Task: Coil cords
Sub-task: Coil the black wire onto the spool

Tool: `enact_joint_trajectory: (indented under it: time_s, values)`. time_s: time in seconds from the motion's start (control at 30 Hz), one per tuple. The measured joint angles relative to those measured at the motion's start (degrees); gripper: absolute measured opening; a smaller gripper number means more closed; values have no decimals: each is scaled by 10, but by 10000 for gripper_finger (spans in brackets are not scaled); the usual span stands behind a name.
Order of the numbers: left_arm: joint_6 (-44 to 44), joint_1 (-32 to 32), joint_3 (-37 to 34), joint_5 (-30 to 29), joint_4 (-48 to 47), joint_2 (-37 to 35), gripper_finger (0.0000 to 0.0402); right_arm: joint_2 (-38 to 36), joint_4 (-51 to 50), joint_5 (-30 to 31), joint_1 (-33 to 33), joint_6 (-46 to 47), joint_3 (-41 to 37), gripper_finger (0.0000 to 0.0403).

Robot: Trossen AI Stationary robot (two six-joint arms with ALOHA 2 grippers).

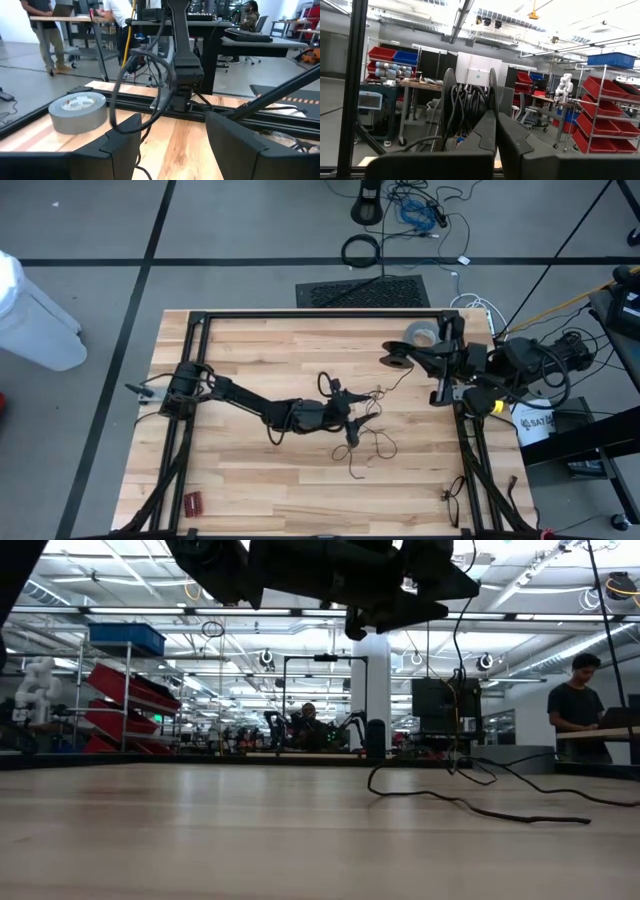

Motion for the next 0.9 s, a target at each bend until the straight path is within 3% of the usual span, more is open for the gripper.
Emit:
enact_joint_trajectory:
  time_s: [0.47, 0.9]
  values:
    - [0, 20, 3, 16, -4, 0, 224, 16, 9, 0, 0, -1, 0, 0]
    - [0, 20, 3, 33, -14, 0, 125, 30, 27, -4, 0, 1, 0, 0]
